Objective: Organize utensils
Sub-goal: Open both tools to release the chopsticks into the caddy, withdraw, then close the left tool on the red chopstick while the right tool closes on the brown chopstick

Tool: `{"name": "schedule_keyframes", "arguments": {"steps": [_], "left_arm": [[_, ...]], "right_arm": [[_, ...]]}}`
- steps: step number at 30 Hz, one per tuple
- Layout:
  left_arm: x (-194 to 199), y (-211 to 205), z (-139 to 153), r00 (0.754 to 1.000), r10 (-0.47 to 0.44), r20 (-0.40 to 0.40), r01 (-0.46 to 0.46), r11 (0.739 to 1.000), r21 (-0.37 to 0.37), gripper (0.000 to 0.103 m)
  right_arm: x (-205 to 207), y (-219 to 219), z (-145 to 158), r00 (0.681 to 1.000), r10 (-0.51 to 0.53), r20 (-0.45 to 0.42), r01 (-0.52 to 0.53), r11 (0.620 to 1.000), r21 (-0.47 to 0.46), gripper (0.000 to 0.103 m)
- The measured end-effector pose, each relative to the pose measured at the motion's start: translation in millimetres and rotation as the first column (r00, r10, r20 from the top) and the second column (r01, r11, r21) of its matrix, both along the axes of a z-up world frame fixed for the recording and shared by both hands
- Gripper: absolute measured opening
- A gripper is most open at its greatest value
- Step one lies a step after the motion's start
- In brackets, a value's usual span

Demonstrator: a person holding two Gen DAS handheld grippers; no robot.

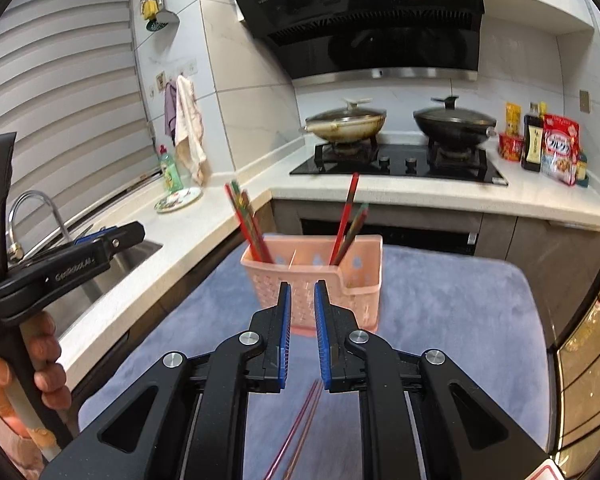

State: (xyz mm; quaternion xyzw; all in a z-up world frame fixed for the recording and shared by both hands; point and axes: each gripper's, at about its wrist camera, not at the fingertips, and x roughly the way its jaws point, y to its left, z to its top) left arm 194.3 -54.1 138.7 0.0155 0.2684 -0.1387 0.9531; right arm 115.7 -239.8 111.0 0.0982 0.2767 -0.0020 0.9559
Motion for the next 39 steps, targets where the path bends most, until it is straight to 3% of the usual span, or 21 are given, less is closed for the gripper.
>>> {"name": "schedule_keyframes", "arguments": {"steps": [13, 19, 28, 39], "left_arm": [[-55, 27, -79, 0.989, 0.026, -0.148, -0.023, 0.999, 0.023, 0.034], [-72, 32, -107, 0.98, 0.035, -0.196, -0.025, 0.998, 0.051, 0.034], [-93, 40, -144, 0.962, 0.034, -0.272, -0.012, 0.996, 0.083, 0.034], [-105, 39, -162, 0.95, 0.025, -0.311, 0.009, 0.994, 0.107, 0.034]], "right_arm": [[-73, 34, -112, 0.976, 0.012, -0.218, -0.001, 0.999, 0.051, 0.013], [-87, 49, -145, 0.962, 0.026, -0.272, -0.011, 0.998, 0.057, 0.013], [-90, 64, -176, 0.945, 0.046, -0.325, -0.025, 0.997, 0.067, 0.013], [-85, 69, -194, 0.929, 0.053, -0.366, -0.03, 0.997, 0.067, 0.013]]}}
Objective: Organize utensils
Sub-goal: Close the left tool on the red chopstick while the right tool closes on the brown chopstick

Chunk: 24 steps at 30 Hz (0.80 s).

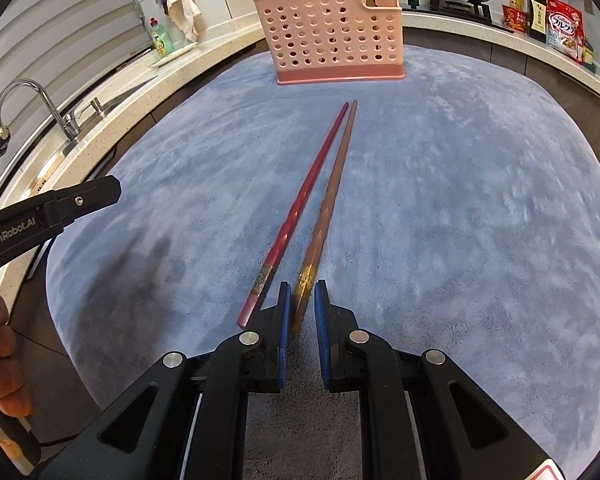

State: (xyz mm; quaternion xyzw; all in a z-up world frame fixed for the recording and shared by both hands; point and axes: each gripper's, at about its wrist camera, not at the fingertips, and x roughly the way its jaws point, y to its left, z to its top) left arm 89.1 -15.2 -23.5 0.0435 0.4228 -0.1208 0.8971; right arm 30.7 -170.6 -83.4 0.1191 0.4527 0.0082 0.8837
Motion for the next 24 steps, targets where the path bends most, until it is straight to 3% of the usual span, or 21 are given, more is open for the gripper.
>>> {"name": "schedule_keyframes", "arguments": {"steps": [2, 8, 12, 16, 24], "left_arm": [[-1, -1, -2, 1.0, -0.005, -0.006, 0.005, 1.0, 0.001, 0.034], [-3, -5, -6, 1.0, -0.016, -0.02, 0.016, 1.0, 0.007, 0.034], [-5, -10, -10, 0.999, -0.032, -0.033, 0.032, 0.999, 0.01, 0.035], [-11, -19, -13, 0.998, -0.058, -0.031, 0.059, 0.998, 0.008, 0.048], [-22, -44, -21, 0.99, -0.134, -0.052, 0.134, 0.991, -0.004, 0.058]], "right_arm": [[1, 1, -3, 1.0, 0.001, -0.004, -0.001, 1.0, -0.007, 0.019], [2, 1, -6, 1.0, 0.01, 0.0, -0.01, 1.0, -0.012, 0.019], [0, -2, -6, 1.0, 0.007, 0.0, -0.007, 1.0, -0.016, 0.012], [-4, -10, -3, 1.0, -0.016, 0.002, 0.016, 1.0, -0.021, 0.01], [-19, -36, 1, 0.997, -0.082, 0.008, 0.082, 0.996, -0.022, 0.007]]}}
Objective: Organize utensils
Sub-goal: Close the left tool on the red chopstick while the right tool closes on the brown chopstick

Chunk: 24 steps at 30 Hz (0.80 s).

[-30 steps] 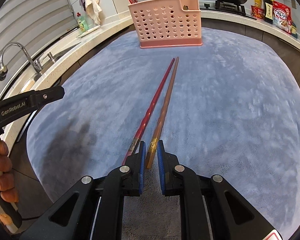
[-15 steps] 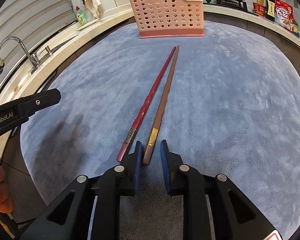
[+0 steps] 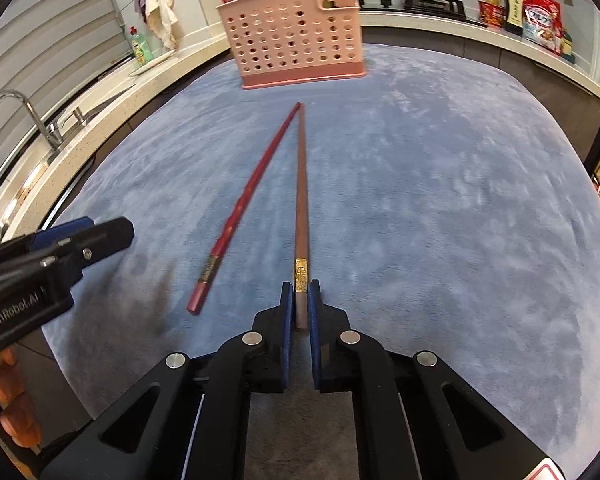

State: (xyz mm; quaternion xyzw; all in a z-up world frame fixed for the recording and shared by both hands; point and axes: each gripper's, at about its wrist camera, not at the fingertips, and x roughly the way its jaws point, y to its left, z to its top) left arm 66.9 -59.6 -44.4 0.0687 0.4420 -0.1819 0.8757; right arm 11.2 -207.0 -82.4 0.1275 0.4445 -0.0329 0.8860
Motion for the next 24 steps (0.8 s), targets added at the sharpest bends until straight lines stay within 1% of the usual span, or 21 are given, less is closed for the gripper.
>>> {"name": "schedule_keyframes", "arguments": {"steps": [5, 9, 10, 11, 13, 15, 17, 18, 20, 21, 24], "left_arm": [[-2, -20, -12, 0.998, -0.048, -0.048, 0.047, 0.999, -0.02, 0.06], [-1, -33, -24, 0.994, -0.072, -0.078, 0.071, 0.997, -0.011, 0.059], [0, -35, -27, 0.994, -0.072, -0.084, 0.071, 0.997, -0.006, 0.058], [0, -37, -31, 0.993, -0.071, -0.092, 0.071, 0.997, -0.002, 0.053], [1, -39, -37, 0.992, -0.065, -0.112, 0.066, 0.998, 0.004, 0.049], [-1, -39, -38, 0.994, -0.06, -0.093, 0.063, 0.998, 0.02, 0.043], [-2, -39, -38, 0.994, -0.061, -0.088, 0.063, 0.998, 0.025, 0.031], [-1, -37, -38, 0.994, -0.058, -0.088, 0.06, 0.998, 0.023, 0.029], [1, -36, -37, 0.994, -0.058, -0.091, 0.06, 0.998, 0.018, 0.014], [1, -35, -36, 0.994, -0.063, -0.091, 0.065, 0.998, 0.016, 0.009], [0, -34, -33, 0.993, -0.072, -0.094, 0.074, 0.997, 0.016, 0.008]], "right_arm": [[-7, -12, -1, 1.0, -0.024, 0.002, 0.023, 1.0, 0.007, 0.007], [-9, -16, -3, 1.0, -0.031, 0.002, 0.031, 0.999, 0.018, 0.007], [-10, -16, -3, 1.0, -0.031, 0.001, 0.031, 0.999, 0.02, 0.007], [-11, -16, -4, 1.0, -0.03, 0.001, 0.03, 0.999, 0.021, 0.007], [-12, -15, -6, 1.0, -0.028, -0.002, 0.028, 0.999, 0.026, 0.007], [-13, -14, -8, 1.0, -0.025, -0.006, 0.025, 0.999, 0.03, 0.007], [-13, -14, -10, 1.0, -0.025, -0.006, 0.025, 0.999, 0.033, 0.007], [-13, -15, -10, 1.0, -0.024, -0.006, 0.024, 0.999, 0.034, 0.007], [-13, -15, -10, 1.0, -0.024, -0.006, 0.025, 0.999, 0.034, 0.007], [-13, -14, -10, 1.0, -0.024, -0.005, 0.024, 0.999, 0.034, 0.007], [-15, -14, -7, 1.0, -0.022, 0.002, 0.022, 0.999, 0.048, 0.007]]}}
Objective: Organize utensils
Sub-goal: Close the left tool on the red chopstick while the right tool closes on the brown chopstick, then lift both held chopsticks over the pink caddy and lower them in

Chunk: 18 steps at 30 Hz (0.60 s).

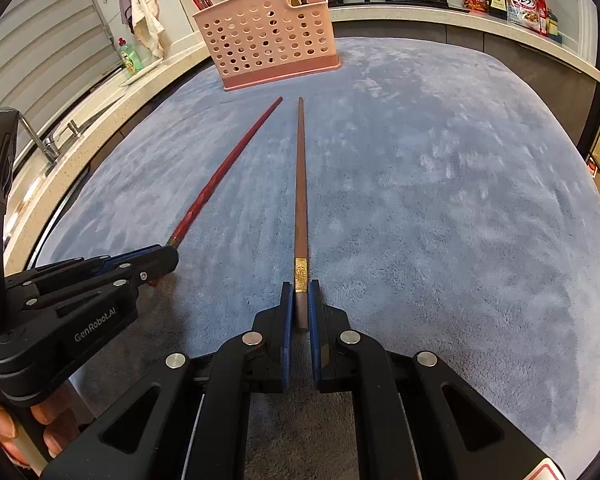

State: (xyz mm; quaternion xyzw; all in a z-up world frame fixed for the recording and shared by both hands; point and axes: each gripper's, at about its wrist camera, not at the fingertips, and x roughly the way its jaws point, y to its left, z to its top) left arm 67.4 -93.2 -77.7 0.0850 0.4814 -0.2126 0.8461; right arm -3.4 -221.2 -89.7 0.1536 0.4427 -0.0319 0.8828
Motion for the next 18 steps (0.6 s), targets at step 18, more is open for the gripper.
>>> {"name": "schedule_keyframes", "arguments": {"steps": [18], "left_arm": [[2, 31, 86, 0.993, 0.056, 0.102, -0.045, 0.993, -0.106, 0.007]], "right_arm": [[-1, -5, 104, 0.98, 0.001, 0.2, 0.002, 1.0, -0.015, 0.007]]}}
